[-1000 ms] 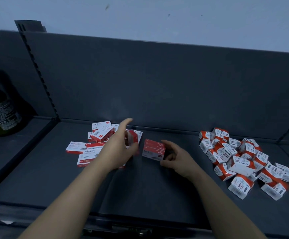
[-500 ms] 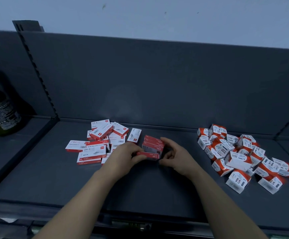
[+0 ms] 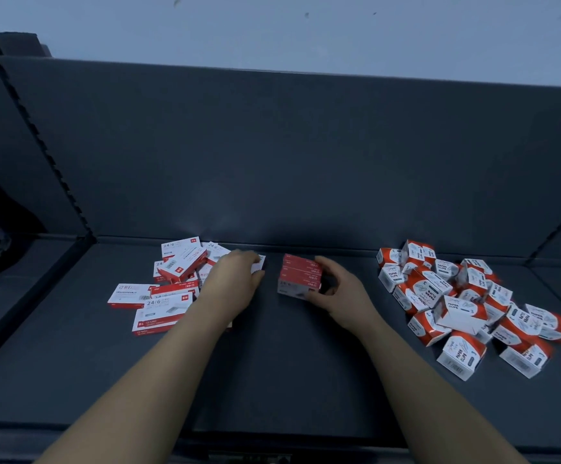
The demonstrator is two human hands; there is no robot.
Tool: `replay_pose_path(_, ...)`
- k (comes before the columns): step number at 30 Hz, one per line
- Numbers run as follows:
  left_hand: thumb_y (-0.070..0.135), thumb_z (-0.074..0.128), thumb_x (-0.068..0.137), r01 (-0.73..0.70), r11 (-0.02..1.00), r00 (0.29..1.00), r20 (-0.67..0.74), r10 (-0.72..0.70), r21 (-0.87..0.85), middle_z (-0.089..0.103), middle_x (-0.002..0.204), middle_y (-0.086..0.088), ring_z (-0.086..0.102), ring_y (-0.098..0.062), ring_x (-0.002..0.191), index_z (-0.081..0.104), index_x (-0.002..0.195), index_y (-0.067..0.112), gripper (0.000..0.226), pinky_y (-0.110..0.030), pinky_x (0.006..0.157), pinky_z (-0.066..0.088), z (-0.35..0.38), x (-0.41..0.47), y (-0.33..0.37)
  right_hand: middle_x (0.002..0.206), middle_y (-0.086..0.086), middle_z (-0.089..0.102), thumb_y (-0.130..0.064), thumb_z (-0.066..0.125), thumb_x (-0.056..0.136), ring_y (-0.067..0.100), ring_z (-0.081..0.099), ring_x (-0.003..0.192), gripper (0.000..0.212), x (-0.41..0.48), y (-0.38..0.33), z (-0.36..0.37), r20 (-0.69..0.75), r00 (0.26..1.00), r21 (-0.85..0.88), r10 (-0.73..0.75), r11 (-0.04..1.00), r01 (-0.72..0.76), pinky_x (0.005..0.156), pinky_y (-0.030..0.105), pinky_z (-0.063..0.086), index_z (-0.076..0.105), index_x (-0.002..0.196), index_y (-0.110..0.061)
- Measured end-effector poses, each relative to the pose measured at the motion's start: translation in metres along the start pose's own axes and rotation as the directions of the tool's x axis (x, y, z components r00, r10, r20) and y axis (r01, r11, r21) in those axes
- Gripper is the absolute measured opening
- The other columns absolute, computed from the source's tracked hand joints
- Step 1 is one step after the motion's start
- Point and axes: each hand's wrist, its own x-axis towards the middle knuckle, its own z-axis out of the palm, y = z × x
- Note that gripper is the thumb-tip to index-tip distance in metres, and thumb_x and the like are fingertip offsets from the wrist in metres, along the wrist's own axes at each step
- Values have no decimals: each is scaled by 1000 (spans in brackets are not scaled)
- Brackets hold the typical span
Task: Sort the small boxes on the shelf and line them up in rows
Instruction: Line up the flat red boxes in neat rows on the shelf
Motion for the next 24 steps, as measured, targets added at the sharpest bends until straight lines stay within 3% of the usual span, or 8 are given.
replay_pose_path(3, 32, 53, 92, -12, 963, 993, 113, -19, 268, 60, 117, -11, 56, -29, 107, 57, 109, 9, 28, -32, 80, 42, 6, 18, 5, 119, -8, 56, -10, 75, 78, 4, 55, 54, 77, 7, 1, -1, 39, 999, 29, 36, 999, -37, 51, 24, 50, 38, 142, -28)
replay_pose_path(7, 27, 61, 87, 14, 946, 987, 145, -64, 323, 62, 113, -15, 58, -33, 105, 49, 109, 9, 31, -35, 75, 44, 10, 34, 12, 119, -6, 58, -5, 73, 78, 5, 55, 53, 77, 15, 1, -3, 68, 996, 49, 55, 997, -58, 50, 24, 51, 38, 142, -30)
replay_pose_path(10, 25, 64, 82, 58, 978, 980, 178, -95, 202, 55, 117, -15, 57, -34, 104, 38, 122, 12, 49, -35, 74, 45, 5, 33, 13, 117, -12, 58, -5, 73, 78, 6, 57, 57, 77, 18, 1, -3, 93, 993, 61, 69, 995, -74, 52, 24, 52, 38, 142, -31)
replay_pose_path(13, 24, 60, 83, 106, 993, 980, 172, -97, -48, 46, 119, -8, 57, -31, 99, 27, 141, 31, 67, -32, 77, 43, -11, 20, 9, 113, -18, 58, -5, 73, 78, 11, 58, 60, 77, 18, 2, -5, 110, 991, 66, 72, 995, -79, 55, 26, 53, 38, 141, -33)
replay_pose_path(16, 20, 69, 80, 113, 913, 987, 149, -58, -391, 62, 100, 5, 59, -12, 82, 56, 110, 29, 34, -23, 68, 45, -26, 0, 6, 116, -14, 59, -3, 72, 78, 14, 59, 65, 77, 20, 4, -6, 133, 989, 74, 70, 994, -81, 55, 25, 53, 38, 141, -32)
replay_pose_path(18, 25, 78, 76, 143, 857, 982, 180, -60, -496, 66, 85, 9, 60, -4, 74, 62, 93, 24, 24, -19, 65, 47, -27, -13, 5, 117, -5, 61, -1, 71, 78, 16, 59, 66, 77, 20, 5, -6, 144, 988, 75, 64, 994, -75, 55, 26, 53, 38, 141, -32)
replay_pose_path(21, 34, 79, 75, 163, 840, 978, 195, -70, -518, 70, 81, 2, 65, -13, 73, 63, 87, 20, 25, -28, 65, 53, -24, -21, 1, 116, 0, 61, 4, 65, 79, 21, 58, 67, 77, 20, 5, -8, 160, 985, 86, 68, 993, -82, 58, 30, 54, 38, 142, -31)
replay_pose_path(24, 29, 77, 78, 229, 745, 966, 238, -97, -626, 73, 83, -6, 69, -25, 80, 65, 88, 12, 23, -33, 73, 58, -29, -23, -8, 113, 0, 62, 5, 64, 79, 23, 59, 69, 77, 19, 5, -8, 175, 981, 92, 79, 991, -96, 61, 34, 55, 37, 142, -31)
